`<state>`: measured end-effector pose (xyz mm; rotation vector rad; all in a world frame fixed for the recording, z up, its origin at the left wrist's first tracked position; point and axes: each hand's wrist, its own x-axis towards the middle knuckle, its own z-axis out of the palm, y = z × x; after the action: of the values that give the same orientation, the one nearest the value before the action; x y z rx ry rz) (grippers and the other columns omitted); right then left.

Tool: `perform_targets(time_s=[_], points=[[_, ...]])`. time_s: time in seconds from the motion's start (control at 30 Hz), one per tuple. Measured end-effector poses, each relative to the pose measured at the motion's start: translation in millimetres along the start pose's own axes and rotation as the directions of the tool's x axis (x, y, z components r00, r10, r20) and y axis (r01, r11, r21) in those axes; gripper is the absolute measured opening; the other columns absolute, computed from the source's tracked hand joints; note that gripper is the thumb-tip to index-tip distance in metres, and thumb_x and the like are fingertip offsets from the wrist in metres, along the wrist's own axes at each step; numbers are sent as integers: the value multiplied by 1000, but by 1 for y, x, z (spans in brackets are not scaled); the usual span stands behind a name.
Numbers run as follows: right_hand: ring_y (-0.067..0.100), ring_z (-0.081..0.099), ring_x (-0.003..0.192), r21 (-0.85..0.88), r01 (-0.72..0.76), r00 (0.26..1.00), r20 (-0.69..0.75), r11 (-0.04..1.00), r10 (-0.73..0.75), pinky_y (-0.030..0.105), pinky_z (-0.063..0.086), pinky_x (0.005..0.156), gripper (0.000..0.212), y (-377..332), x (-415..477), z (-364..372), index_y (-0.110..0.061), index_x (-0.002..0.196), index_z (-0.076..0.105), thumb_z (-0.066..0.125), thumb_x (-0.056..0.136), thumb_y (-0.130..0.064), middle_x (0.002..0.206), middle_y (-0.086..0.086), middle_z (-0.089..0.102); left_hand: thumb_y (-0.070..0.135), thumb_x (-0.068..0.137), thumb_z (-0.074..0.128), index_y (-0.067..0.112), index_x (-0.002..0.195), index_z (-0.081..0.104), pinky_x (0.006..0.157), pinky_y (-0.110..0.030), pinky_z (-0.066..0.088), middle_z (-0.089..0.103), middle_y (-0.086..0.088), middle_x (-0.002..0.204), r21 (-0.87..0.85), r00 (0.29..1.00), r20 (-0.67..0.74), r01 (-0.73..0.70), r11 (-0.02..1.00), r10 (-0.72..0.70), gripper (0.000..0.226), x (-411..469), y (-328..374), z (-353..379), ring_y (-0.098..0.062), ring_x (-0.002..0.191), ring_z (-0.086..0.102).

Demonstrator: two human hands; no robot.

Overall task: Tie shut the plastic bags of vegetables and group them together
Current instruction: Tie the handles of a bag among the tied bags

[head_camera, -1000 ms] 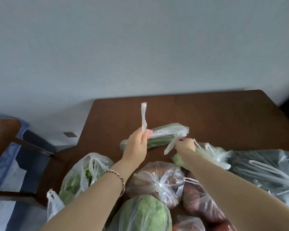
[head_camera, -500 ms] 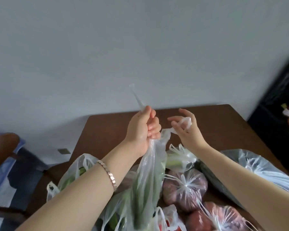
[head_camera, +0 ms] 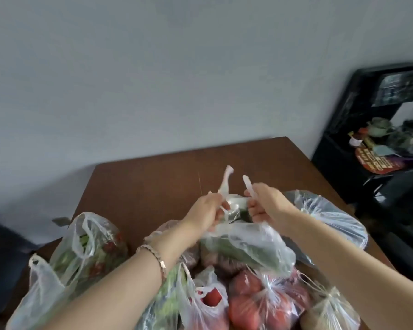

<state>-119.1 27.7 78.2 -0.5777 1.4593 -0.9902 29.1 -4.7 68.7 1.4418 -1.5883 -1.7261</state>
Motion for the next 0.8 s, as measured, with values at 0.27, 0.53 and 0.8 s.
perform_targets(time_s=[0.27, 0.53, 0.8], points=[[15, 35, 47, 5, -3, 987, -158, 1000, 4, 25, 33, 44, 24, 71, 11, -4, -9, 60, 54, 52, 84, -4, 56, 8, 42, 2, 85, 61, 3, 77, 66, 42, -16, 39, 61, 2, 48, -385, 994, 69, 102, 917, -81, 9, -19, -36, 30, -5, 39, 48], [12, 39, 54, -55, 245, 967, 81, 968, -240, 16, 32, 48, 21, 66, -17, 16, 12, 74, 64, 47, 83, 4, 66, 18, 52, 3, 78, 70, 0, 87, 61, 38, -17, 35, 57, 0, 46, -486, 978, -83, 128, 865, -192, 13, -25, -41, 22, -8, 37, 45], [8, 43, 47, -99, 231, 971, -35, 968, -235, 17, 38, 50, 37, 71, -21, 14, -7, 65, 66, 52, 93, -26, 51, -2, 55, 19, 84, 67, 16, 72, 71, 46, -18, 41, 64, 9, 51, -69, 967, -205, -166, 984, 149, 13, -29, -45, 28, -2, 46, 54]])
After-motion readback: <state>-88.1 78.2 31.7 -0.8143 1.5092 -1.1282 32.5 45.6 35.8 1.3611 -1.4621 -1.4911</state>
